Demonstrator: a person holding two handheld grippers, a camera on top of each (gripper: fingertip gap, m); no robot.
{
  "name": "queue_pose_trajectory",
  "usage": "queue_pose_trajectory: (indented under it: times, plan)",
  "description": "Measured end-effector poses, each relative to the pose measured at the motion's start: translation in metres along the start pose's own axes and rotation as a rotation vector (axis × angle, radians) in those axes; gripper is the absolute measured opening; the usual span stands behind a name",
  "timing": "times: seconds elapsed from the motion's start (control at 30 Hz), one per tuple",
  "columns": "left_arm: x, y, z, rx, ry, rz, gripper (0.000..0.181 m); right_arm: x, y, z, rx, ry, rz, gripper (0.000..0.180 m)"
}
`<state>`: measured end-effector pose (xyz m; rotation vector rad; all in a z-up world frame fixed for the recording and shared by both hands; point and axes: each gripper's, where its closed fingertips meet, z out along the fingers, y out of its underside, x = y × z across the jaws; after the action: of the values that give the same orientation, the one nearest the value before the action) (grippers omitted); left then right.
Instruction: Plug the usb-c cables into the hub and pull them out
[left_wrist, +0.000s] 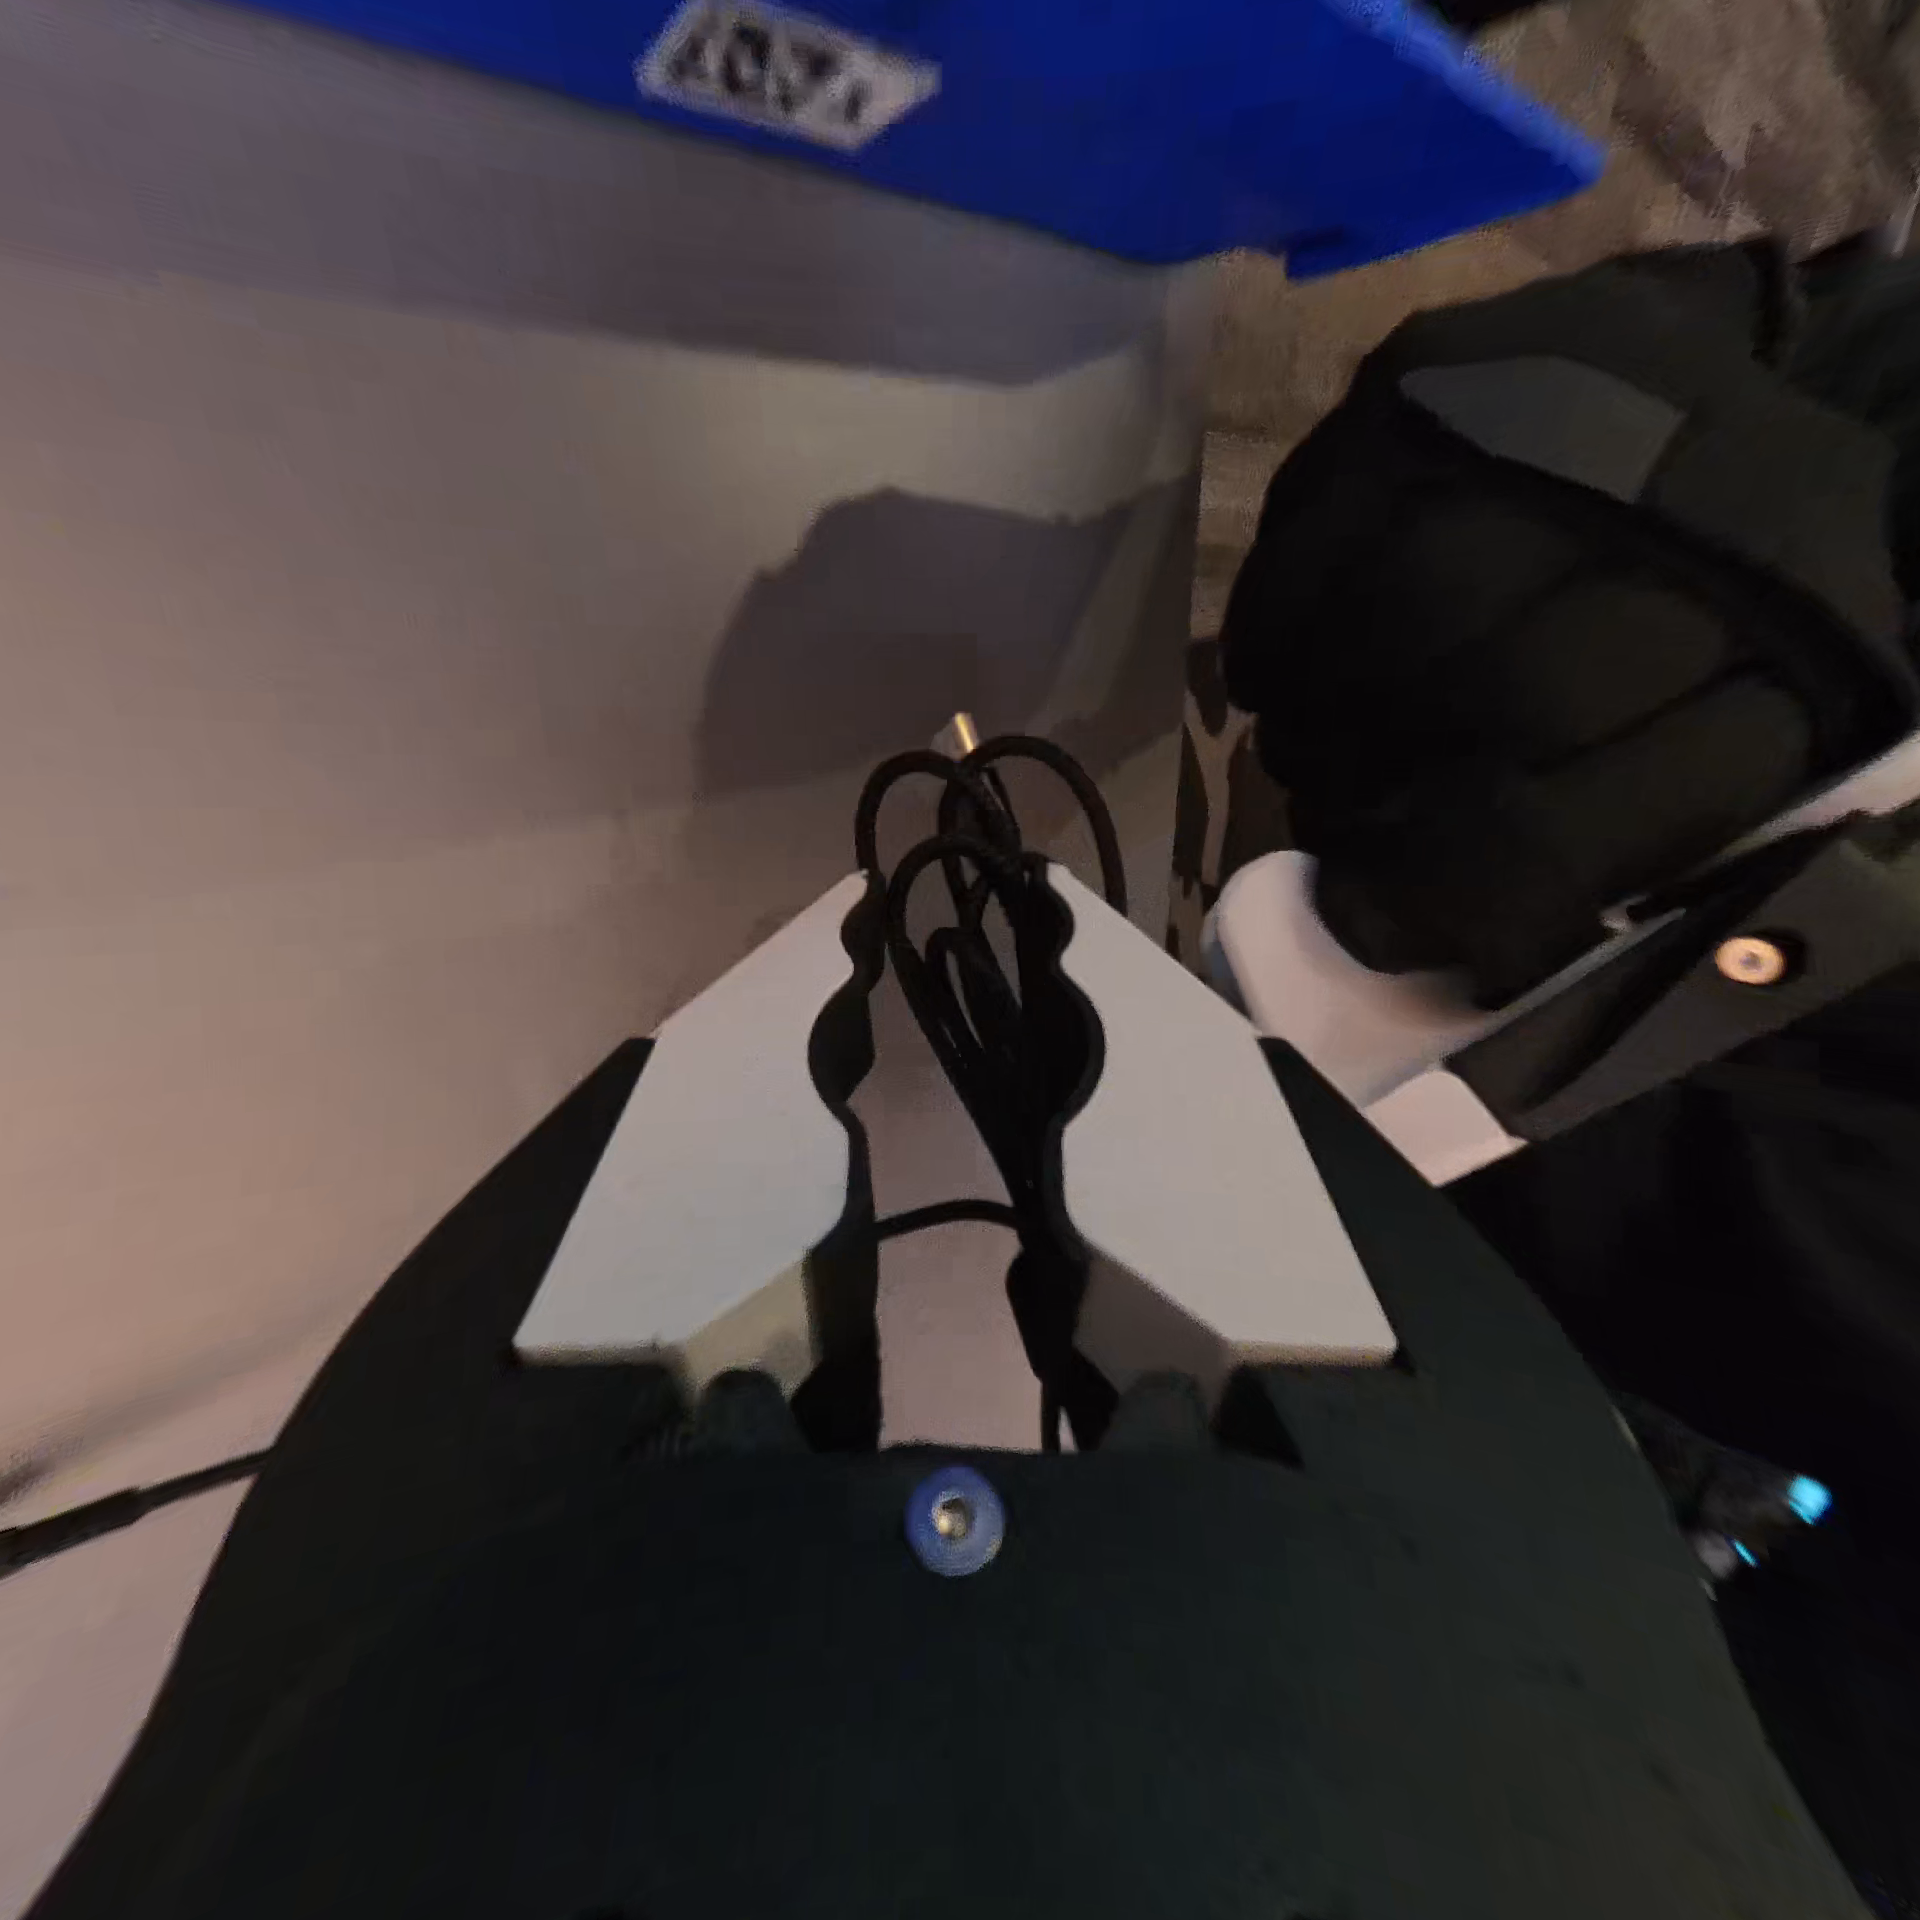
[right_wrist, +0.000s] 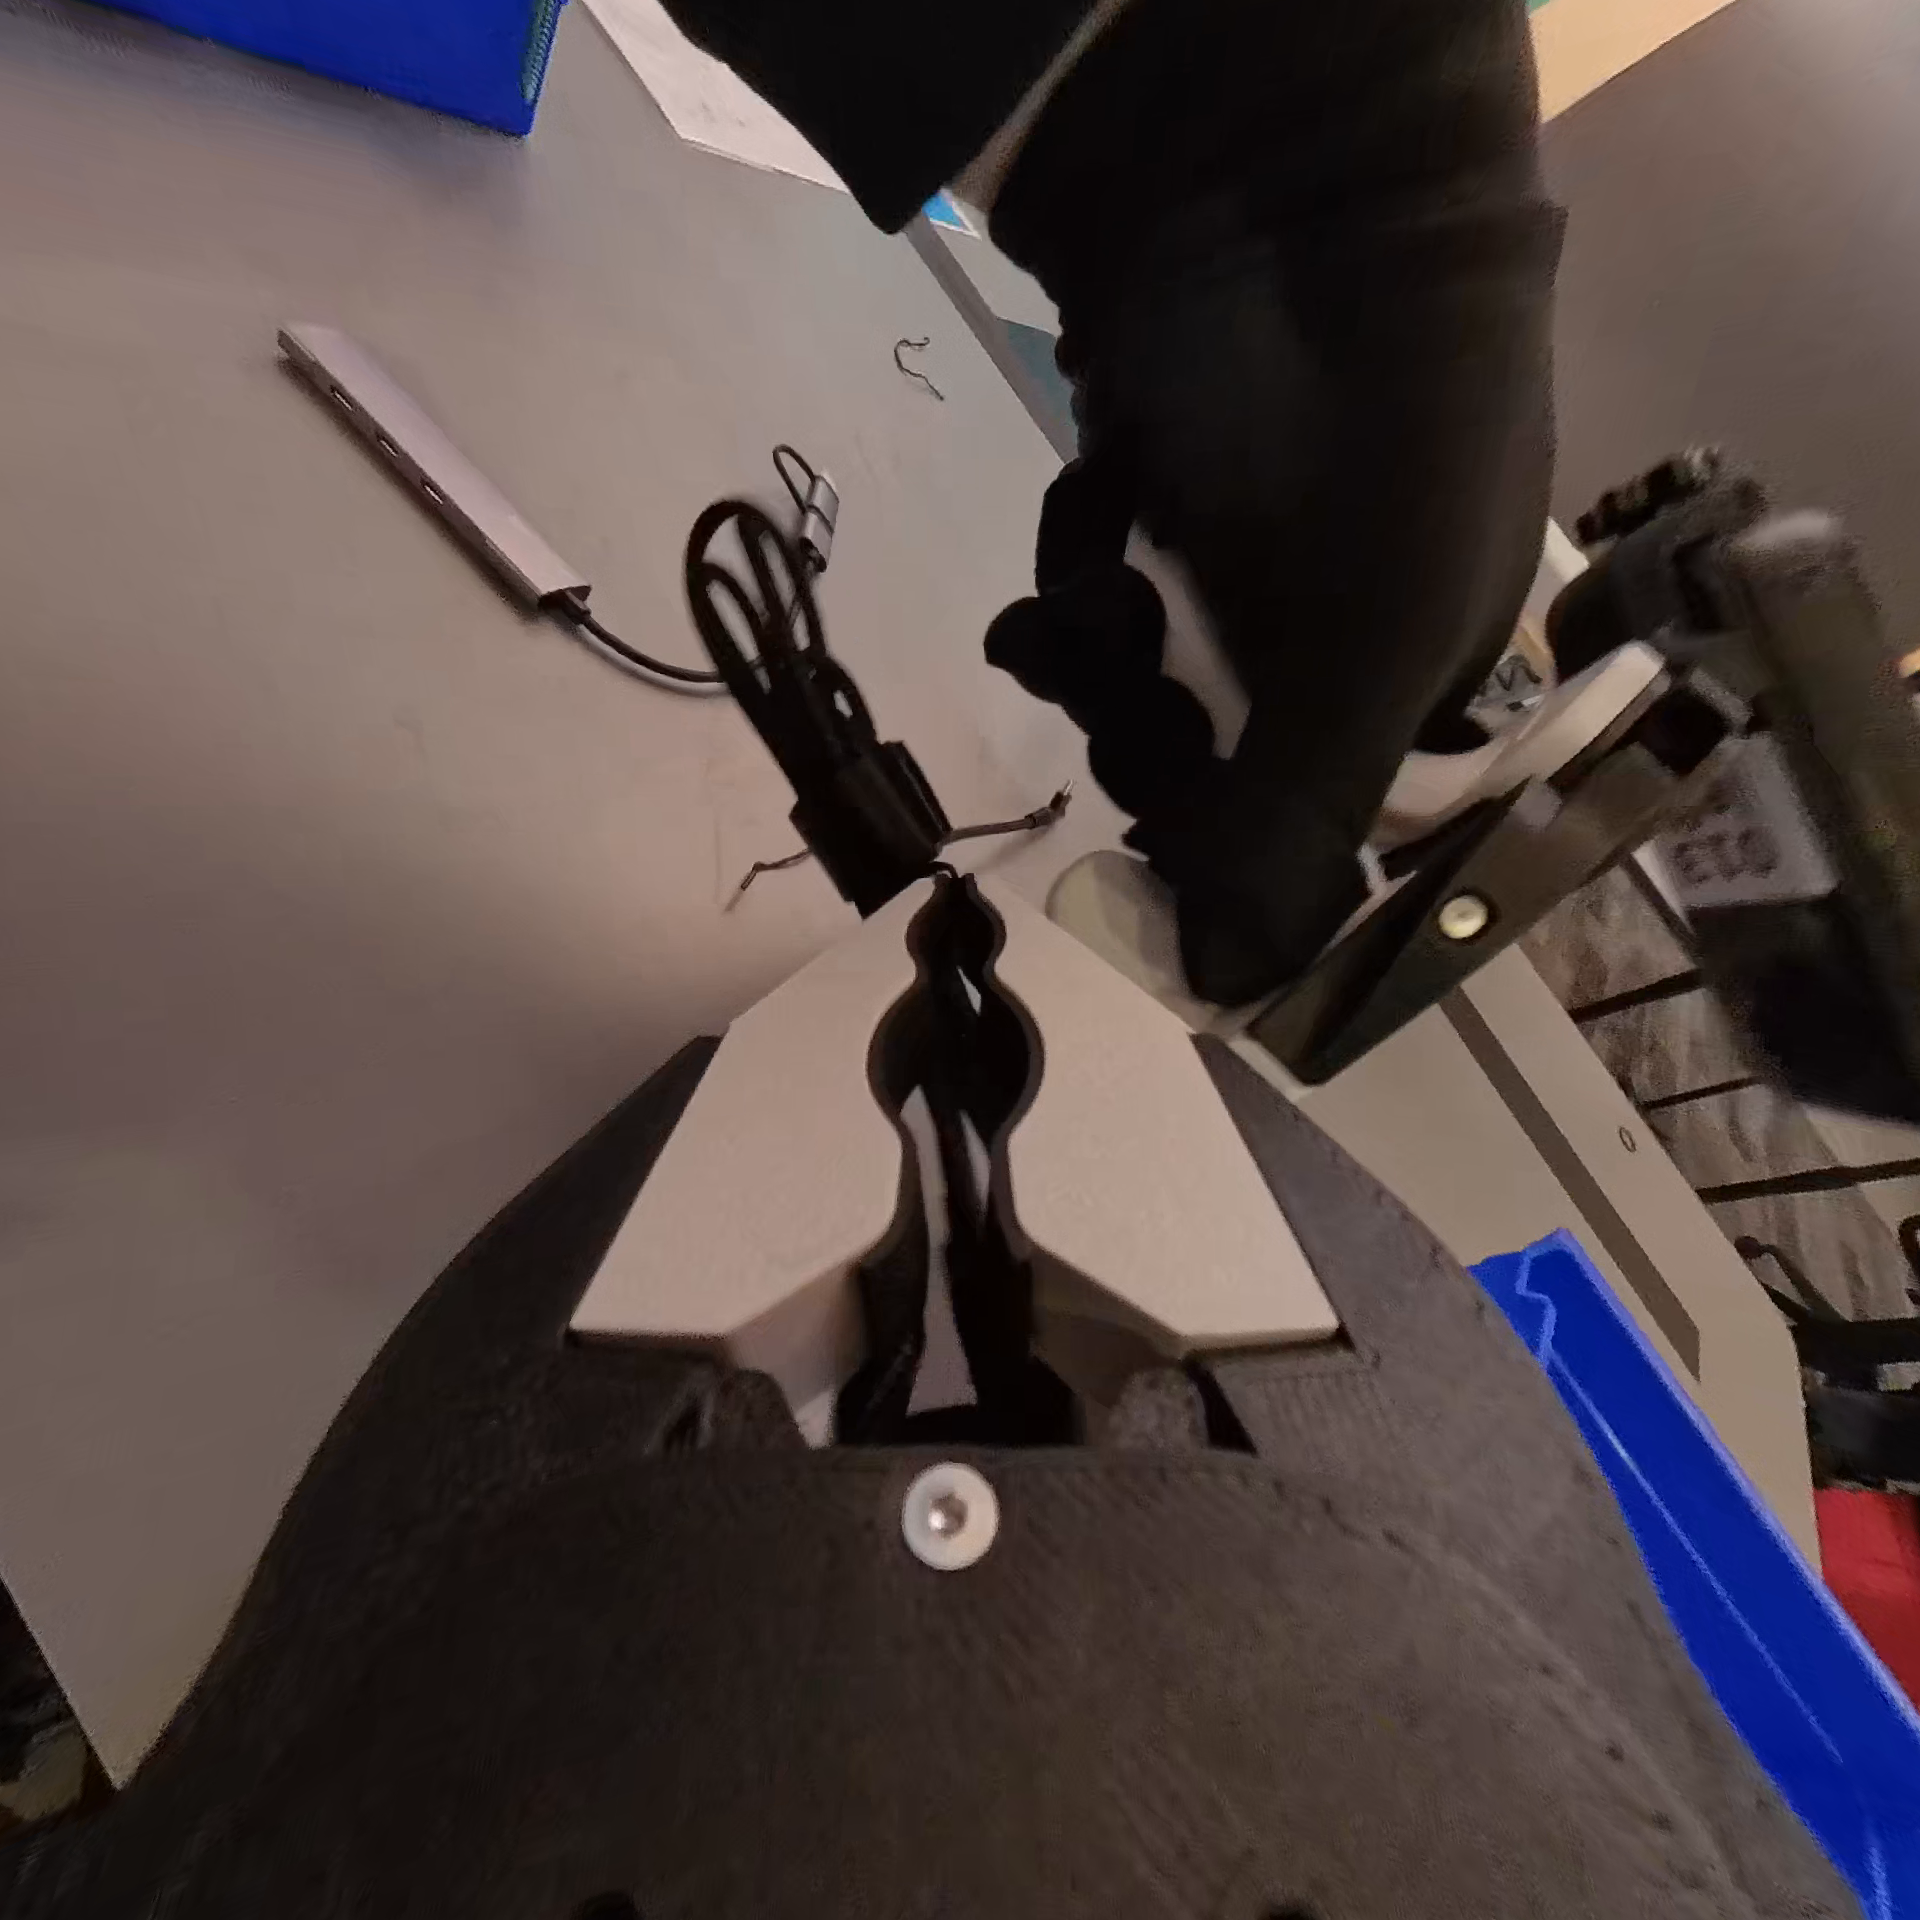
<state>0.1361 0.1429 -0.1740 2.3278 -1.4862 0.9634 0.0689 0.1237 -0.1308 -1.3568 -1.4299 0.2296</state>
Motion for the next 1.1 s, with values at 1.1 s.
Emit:
queue_pose_trajectory:
  times: [1.1]
  plan:
    - [0.030,-0.030,-0.049,1.126,-0.518,0.215,0.002,0.122,-0.010,-0.018,0.407,0.021,0.832,0.000]
